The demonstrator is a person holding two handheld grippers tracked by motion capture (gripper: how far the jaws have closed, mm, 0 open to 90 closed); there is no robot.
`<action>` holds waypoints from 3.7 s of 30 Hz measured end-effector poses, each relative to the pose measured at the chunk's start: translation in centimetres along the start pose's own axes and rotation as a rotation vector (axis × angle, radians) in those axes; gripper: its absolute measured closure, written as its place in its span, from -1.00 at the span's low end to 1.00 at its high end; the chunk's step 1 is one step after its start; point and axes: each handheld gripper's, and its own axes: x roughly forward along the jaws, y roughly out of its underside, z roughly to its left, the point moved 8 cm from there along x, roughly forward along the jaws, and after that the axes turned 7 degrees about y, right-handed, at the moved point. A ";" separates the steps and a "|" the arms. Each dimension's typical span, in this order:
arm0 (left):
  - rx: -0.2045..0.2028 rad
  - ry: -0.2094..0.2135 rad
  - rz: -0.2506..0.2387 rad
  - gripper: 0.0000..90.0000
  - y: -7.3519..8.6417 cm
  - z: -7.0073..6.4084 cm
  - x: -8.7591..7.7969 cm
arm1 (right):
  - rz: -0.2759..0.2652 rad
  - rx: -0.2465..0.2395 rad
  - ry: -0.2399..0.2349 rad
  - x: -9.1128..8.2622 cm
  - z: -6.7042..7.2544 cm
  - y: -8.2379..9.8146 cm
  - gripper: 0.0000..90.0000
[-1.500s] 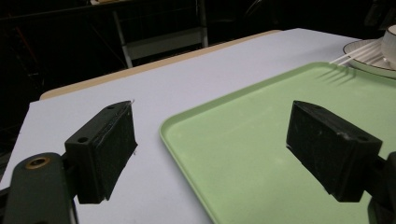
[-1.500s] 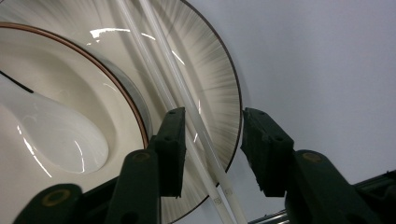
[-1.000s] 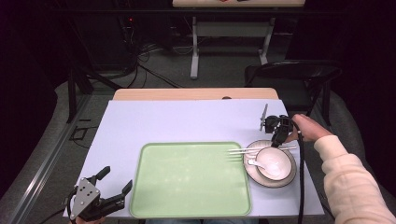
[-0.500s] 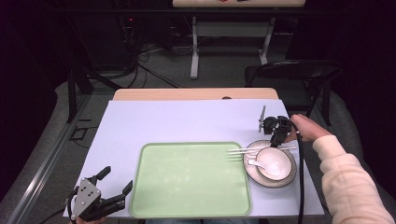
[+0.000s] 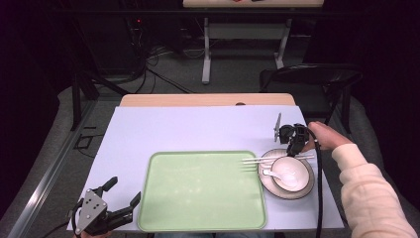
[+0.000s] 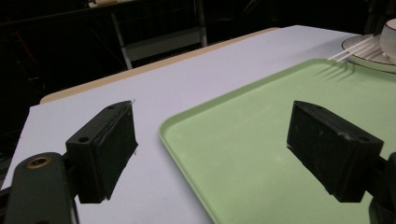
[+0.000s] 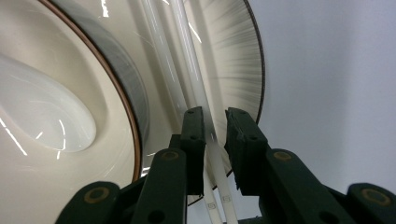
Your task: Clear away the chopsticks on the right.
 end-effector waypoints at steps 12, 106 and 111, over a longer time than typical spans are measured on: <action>0.003 -0.001 -0.003 -0.66 0.0 0.0 0.0 | 0.037 0.002 0.053 0.2 -0.6 0.3 0.73; 0.072 -0.005 -0.033 -0.66 -0.3 -0.6 0.0 | -0.178 0.545 -0.015 -6.0 14.4 -10.3 0.86; 0.074 -0.008 -0.037 -0.66 -0.3 -0.7 -0.1 | -0.176 0.597 -0.087 -3.3 15.3 -10.8 0.86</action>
